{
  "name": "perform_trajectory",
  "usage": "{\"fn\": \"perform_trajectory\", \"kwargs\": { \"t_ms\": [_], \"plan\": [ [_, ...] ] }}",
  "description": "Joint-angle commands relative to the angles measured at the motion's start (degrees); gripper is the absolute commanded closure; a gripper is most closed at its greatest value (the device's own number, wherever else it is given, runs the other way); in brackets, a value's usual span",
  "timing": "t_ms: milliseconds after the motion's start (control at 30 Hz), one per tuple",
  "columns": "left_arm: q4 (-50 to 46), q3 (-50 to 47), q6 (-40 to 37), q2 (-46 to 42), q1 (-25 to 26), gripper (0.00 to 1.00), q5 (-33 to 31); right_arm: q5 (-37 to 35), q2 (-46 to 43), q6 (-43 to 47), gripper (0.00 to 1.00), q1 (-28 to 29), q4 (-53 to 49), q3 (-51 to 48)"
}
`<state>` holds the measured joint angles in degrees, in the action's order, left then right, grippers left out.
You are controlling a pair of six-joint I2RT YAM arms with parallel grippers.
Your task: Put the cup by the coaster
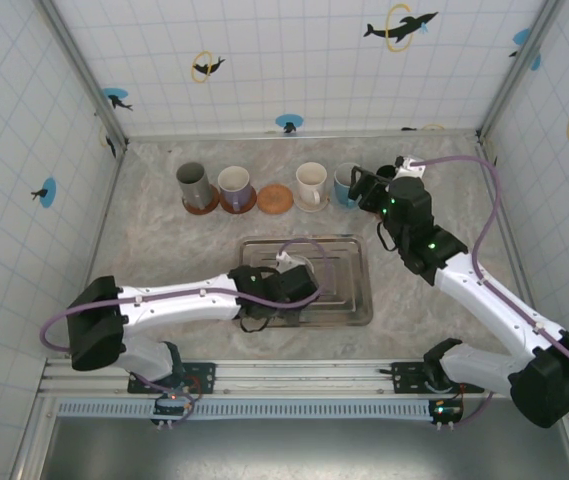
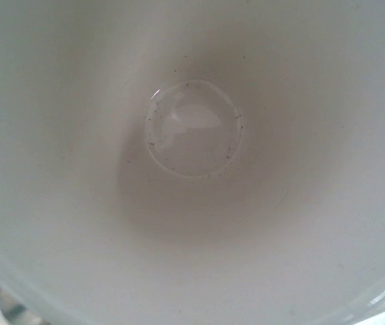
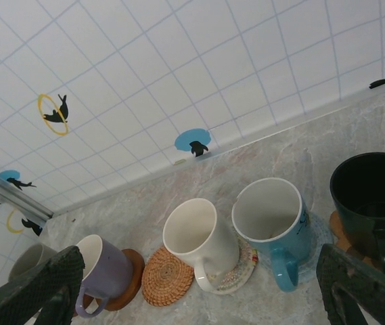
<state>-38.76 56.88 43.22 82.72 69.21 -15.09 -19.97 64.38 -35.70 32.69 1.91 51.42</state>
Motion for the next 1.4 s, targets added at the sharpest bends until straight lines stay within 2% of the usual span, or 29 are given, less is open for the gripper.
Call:
{"fn": "perform_trajectory", "kwargs": {
  "t_ms": [0, 300, 567, 667, 900, 1367],
  "plan": [
    [1.8, 2.8, -3.2, -2.6, -3.6, 1.00, -2.9, 0.4, -0.9, 0.4, 0.09, -0.5, 1.9, -1.4],
    [6.1, 6.0, -8.7, -0.9, -11.7, 1.00, -2.0, 1.8, -0.6, 0.5, 0.10, -1.6, 2.1, -1.8],
    [7.5, 11.7, -11.9, 5.3, -17.8, 1.00, 0.6, 3.2, -0.4, 0.8, 0.11, -2.5, 2.0, -1.8],
    [8.3, 12.9, -13.4, 7.5, -20.5, 1.00, -0.4, 3.4, -0.5, 1.2, 0.11, -3.1, 1.7, -1.9],
    [10.6, 20.4, -16.3, 12.8, -27.5, 1.00, 1.5, 3.9, -0.8, 1.3, 0.11, -4.9, 1.3, -2.9],
    [7.1, 37.7, -23.1, 28.8, -35.6, 1.00, 3.4, 6.6, 0.5, 1.4, 0.11, -8.9, 1.1, -3.9]
  ]
}}
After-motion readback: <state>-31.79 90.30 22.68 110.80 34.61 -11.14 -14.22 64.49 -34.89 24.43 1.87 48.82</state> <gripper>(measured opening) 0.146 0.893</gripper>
